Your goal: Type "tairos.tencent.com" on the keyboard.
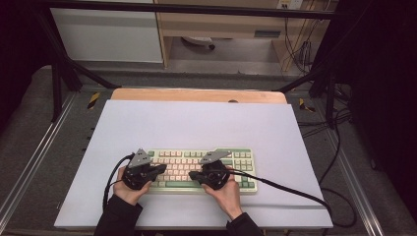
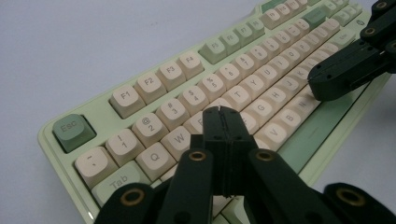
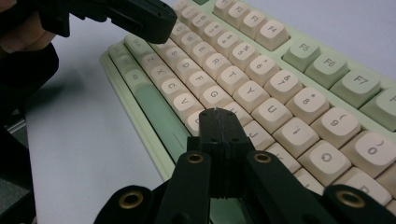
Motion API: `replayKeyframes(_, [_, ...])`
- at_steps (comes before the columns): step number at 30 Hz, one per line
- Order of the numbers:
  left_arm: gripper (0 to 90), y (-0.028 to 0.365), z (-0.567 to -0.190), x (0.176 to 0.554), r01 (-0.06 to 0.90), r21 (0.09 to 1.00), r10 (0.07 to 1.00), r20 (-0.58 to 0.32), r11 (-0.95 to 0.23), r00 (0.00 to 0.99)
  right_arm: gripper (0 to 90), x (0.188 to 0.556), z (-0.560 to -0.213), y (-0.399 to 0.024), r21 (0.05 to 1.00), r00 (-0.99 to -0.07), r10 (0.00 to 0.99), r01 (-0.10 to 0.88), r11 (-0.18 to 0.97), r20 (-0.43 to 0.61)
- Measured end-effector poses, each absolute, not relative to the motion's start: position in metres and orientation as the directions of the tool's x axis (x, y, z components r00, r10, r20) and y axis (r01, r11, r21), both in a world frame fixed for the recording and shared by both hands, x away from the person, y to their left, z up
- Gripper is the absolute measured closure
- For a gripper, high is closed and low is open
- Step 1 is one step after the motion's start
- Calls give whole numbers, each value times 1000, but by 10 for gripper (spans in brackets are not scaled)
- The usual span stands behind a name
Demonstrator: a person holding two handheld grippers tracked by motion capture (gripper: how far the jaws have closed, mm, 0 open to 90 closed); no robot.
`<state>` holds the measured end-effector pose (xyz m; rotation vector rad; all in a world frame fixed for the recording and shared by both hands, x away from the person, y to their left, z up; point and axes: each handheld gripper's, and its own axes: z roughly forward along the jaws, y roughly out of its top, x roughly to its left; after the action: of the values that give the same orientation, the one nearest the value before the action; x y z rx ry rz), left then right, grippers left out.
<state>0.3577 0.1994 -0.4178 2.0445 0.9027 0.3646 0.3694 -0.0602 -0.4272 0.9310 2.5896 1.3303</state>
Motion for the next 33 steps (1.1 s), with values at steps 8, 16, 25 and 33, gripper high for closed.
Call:
replayKeyframes(8, [900,199,-418,358,467,798,714,-67,-381,697,900,370,-433,-57,756,-812,550,482,443,195])
replayKeyframes(16, [900,199,-418,358,466,799,715,-66,-380,696,900,369,-433,-57,759,-814,548,476,444,191])
replayKeyframes(25, [900,200,-418,358,466,799,714,-67,-379,696,900,369,-436,-56,758,-818,546,470,452,181])
replayKeyframes(33, [900,200,-418,358,465,800,714,-66,-379,697,900,368,-428,-60,768,-818,548,462,444,175])
